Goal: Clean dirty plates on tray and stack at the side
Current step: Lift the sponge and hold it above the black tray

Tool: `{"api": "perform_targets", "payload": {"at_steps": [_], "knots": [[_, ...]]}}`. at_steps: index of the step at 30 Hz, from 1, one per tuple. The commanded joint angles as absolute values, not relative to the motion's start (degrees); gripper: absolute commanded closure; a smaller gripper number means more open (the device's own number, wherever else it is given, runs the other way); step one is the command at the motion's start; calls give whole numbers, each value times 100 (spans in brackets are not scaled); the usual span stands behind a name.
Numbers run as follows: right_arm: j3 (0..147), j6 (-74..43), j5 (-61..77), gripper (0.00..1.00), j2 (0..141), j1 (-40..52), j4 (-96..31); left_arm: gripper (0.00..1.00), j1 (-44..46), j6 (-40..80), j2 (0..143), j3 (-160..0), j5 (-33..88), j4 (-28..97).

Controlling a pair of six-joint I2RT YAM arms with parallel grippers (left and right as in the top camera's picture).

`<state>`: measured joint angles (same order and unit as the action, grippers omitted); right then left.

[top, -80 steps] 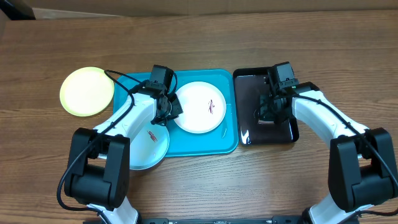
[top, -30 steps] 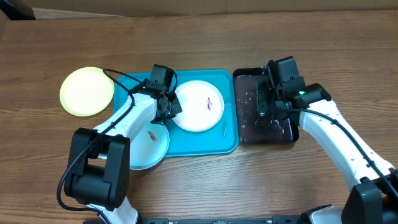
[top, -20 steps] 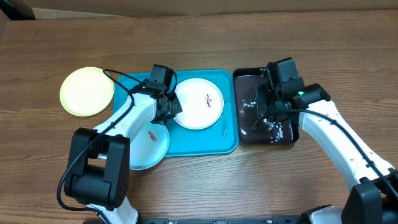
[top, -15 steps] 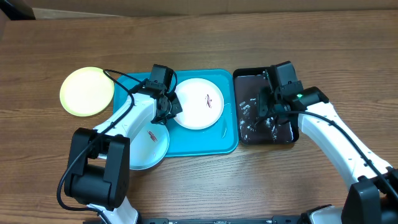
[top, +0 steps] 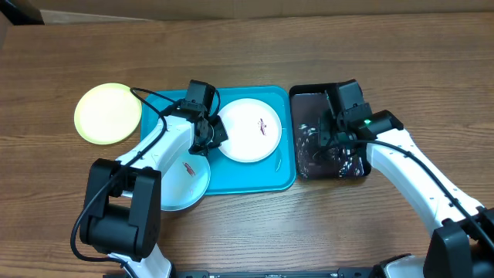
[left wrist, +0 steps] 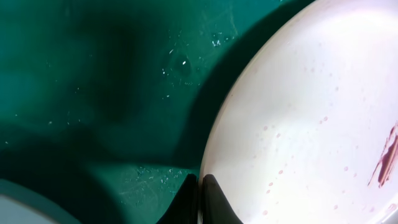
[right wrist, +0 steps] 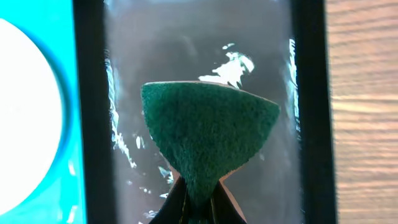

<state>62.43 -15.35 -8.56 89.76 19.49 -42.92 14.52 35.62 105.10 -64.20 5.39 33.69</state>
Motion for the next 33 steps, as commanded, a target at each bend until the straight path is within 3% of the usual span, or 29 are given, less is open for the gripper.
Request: {"api": "perform_targets", "payload": {"at_steps": [1,33], "knots": [[6230,-1485,-731,96,8965,1911,-4174,96,1428,3424,10377,-6390,602,3446],[6219,-1712,-801,96,8965,1824,-4158,96,1601,3426,10377,-6390,755,3900]]}}
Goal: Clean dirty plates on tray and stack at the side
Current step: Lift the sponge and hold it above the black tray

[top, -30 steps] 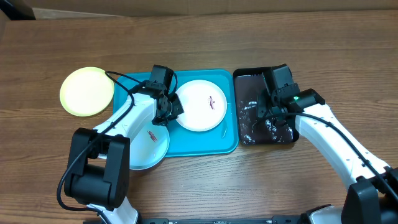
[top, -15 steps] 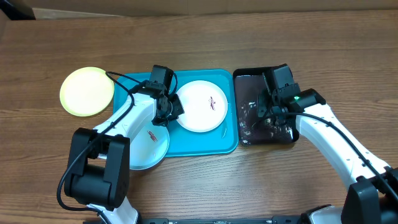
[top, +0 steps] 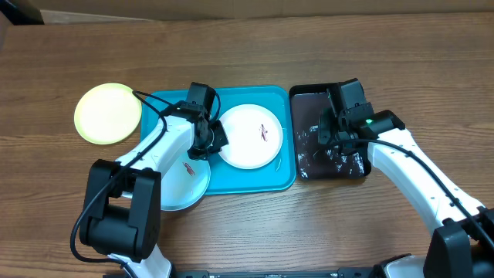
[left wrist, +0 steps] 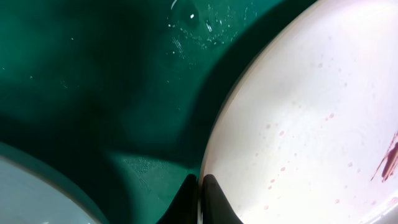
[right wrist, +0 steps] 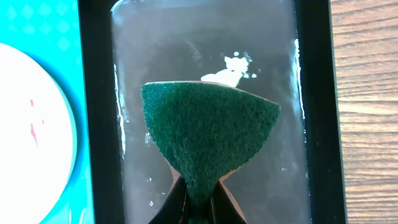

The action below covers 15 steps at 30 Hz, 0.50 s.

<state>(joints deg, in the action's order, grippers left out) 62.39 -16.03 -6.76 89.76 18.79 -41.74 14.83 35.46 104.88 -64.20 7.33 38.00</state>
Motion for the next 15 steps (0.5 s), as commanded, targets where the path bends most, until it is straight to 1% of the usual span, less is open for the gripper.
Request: {"api": "perform_targets", "payload": {"at_steps": [1,15], "knots": [[6219,-1743,-735,96,8965,1826,-4134,96,1619,3426,10377,-6390,753,3905],[6219,-1632,-676,96,8965,1831,-4088,96,1664,3426,10377,-6390,751,3883]]}}
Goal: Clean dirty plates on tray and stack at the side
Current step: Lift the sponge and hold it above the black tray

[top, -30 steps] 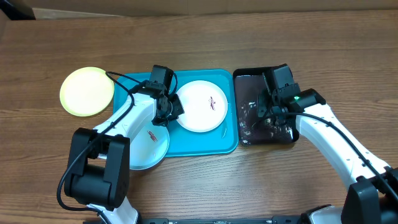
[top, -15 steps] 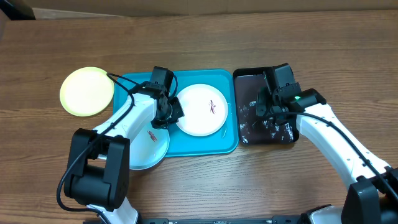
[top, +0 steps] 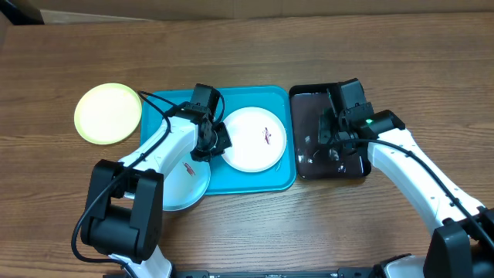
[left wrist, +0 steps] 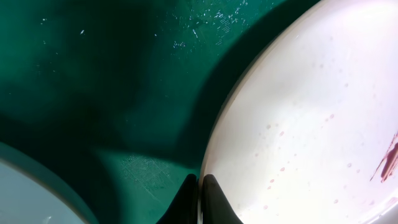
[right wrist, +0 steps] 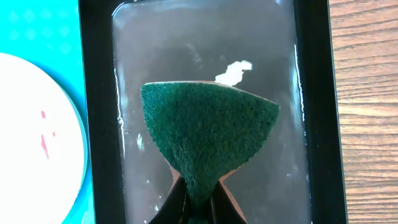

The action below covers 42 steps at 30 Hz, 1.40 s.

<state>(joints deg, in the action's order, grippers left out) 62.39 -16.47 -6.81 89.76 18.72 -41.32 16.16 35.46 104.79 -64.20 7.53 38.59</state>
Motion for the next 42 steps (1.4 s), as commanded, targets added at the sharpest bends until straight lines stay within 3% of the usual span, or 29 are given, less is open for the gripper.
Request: {"api": "perform_targets", "payload": {"at_steps": [1,20,32,35,37,42], "knots": [[6219,-1632,-674,96,8965,1831,-4088,96,1664,3426,10377,-6390,751,3885],[6285,-1752,-134,96,8965,1728,-3785,96,1664,3426,10377,-6390,749,3879],[7666,-1608,-180,96,8965,1702,-4982,96,1704,3428,10377,-6390,749,3857],[7647,-1605,-110,96,8971,1721,-4982,85,1702,3428,10377,-6390,705,3778],[7647,-1599,-84,96,8976,1774,-4967,96,1708,3430,10377,-6390,716,3747],[7647,-1562,-130,96,8980,1857,-4941,96,1804,3433,10377,-6390,735,3765]]}}
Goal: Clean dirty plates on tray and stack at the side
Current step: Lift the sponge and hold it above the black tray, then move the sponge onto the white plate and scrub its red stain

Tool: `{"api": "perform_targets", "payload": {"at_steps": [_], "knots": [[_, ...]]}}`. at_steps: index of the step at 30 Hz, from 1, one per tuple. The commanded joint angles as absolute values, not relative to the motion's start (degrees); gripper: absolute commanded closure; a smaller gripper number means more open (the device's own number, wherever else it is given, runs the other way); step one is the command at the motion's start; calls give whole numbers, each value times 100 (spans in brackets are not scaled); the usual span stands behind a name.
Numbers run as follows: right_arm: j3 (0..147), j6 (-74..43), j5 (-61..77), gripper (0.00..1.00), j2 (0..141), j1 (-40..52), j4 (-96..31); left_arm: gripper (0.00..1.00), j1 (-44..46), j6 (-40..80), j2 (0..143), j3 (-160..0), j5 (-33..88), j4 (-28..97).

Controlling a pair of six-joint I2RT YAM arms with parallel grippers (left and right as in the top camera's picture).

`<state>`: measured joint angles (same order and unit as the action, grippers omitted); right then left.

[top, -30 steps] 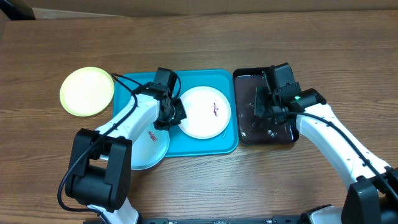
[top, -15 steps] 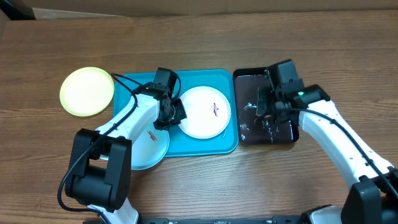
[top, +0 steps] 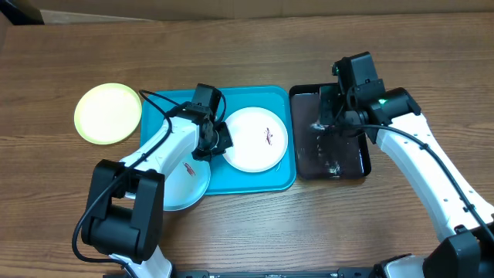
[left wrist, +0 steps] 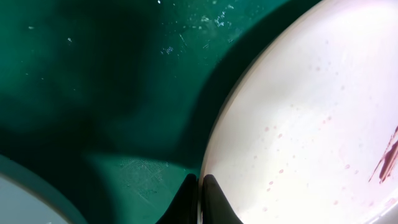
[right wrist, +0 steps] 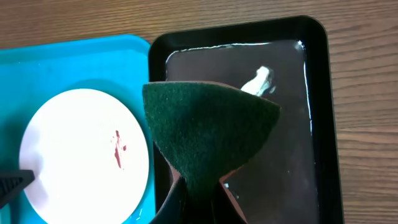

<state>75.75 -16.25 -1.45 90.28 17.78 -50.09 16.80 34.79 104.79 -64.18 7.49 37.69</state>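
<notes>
A white plate [top: 257, 139] with a red smear lies on the blue tray [top: 282, 179]. My left gripper [left wrist: 200, 182] is shut on that plate's [left wrist: 311, 124] left rim. A second white plate [top: 185, 181] with a red mark sits at the tray's front left corner, partly under the left arm. My right gripper [right wrist: 198, 190] is shut on a green sponge [right wrist: 208, 134] and hangs above the black water tray [top: 330, 166]. In the right wrist view the smeared plate [right wrist: 84, 152] shows to the left of the sponge.
A yellow-green plate [top: 108, 113] rests on the wooden table, left of the blue tray. The black tray [right wrist: 311, 155] holds water with a bit of white foam. Bare wood [top: 432, 77] surrounds both trays.
My right gripper has risen out of the black tray with the sponge, now higher and farther back. The left gripper still pinches the plate's rim in much the same place.
The right gripper held the sponge low in the water of the black tray at all earlier moments, and now holds it well above it. The left gripper kept hold of the white plate's rim, and the plate shifted slightly right on the blue tray.
</notes>
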Motion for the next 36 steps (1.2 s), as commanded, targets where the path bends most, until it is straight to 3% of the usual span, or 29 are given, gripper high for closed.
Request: {"api": "perform_targets", "payload": {"at_steps": [1,11,19,36], "knots": [[7647,-1531,-126,96,8980,1887,-4919,96,1820,3437,10377,-6390,735,3760],[7647,-1328,-51,96,9336,2853,-4416,96,1837,3472,10377,-6390,727,3706],[7649,-1328,-2143,96,10414,3804,-3981,96,1791,3503,10377,-6390,687,3747],[7647,-1559,-2051,96,11037,3887,-3758,96,1643,3516,10377,-6390,596,3854]]}}
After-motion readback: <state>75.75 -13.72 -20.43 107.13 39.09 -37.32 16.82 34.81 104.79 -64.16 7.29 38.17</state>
